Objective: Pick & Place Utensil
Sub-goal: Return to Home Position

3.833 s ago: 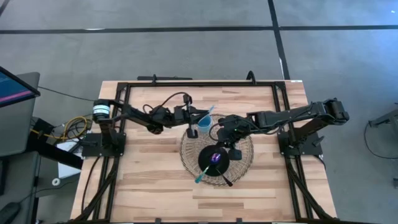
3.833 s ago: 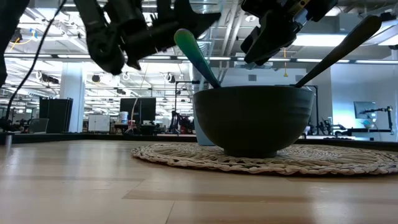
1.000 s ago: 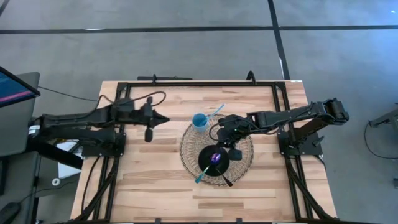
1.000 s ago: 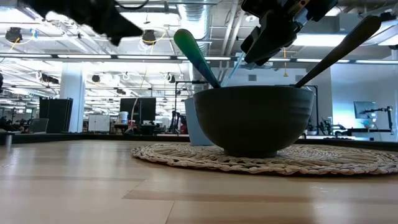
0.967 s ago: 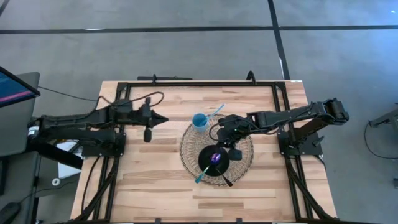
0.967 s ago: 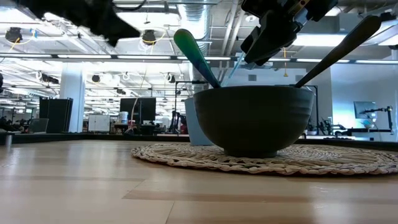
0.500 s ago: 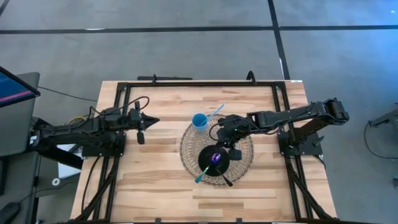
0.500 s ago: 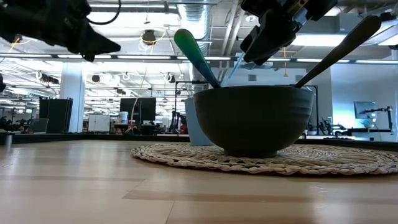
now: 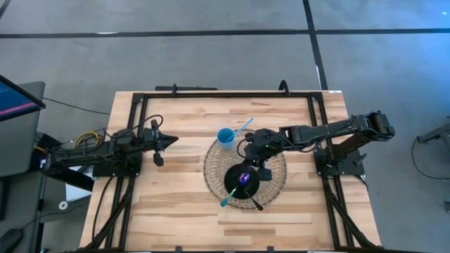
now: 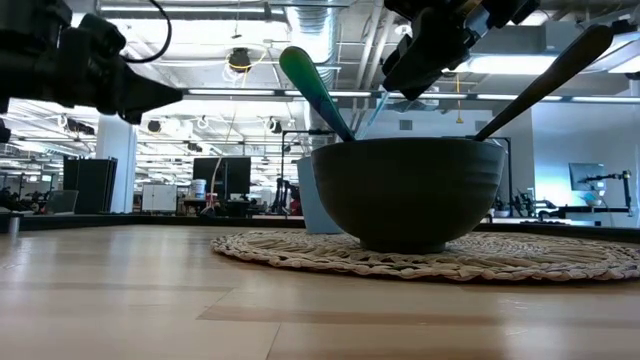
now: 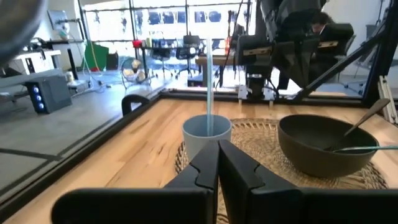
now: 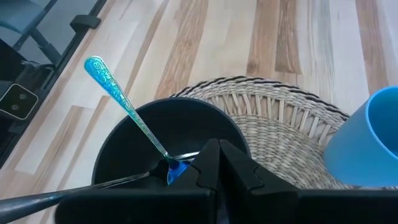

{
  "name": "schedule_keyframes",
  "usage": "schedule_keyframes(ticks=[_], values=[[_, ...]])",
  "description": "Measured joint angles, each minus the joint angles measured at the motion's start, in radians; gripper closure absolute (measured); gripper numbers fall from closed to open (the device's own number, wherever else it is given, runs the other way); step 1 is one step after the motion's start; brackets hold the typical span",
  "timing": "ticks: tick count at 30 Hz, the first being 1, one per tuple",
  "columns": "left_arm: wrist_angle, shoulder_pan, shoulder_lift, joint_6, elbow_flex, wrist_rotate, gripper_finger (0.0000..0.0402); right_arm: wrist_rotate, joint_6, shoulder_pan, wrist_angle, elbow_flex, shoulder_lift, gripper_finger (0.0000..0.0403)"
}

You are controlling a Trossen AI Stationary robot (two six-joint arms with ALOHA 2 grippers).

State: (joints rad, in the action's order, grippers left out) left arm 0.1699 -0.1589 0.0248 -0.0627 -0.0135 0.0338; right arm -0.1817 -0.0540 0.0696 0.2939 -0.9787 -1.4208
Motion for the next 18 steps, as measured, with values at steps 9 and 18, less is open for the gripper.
schedule_keyframes(ticks=[9,18], values=[[0.008,0.0,-0.004,-0.001,0.008,0.0,0.0392,0.0,-0.001,0.0,-0.029,0.0,0.0,0.0401],[0.008,0.0,-0.003,-0.006,0.008,0.0,0.0392,0.0,0.027,0.0,-0.013,-0.065,0.002,0.0401]])
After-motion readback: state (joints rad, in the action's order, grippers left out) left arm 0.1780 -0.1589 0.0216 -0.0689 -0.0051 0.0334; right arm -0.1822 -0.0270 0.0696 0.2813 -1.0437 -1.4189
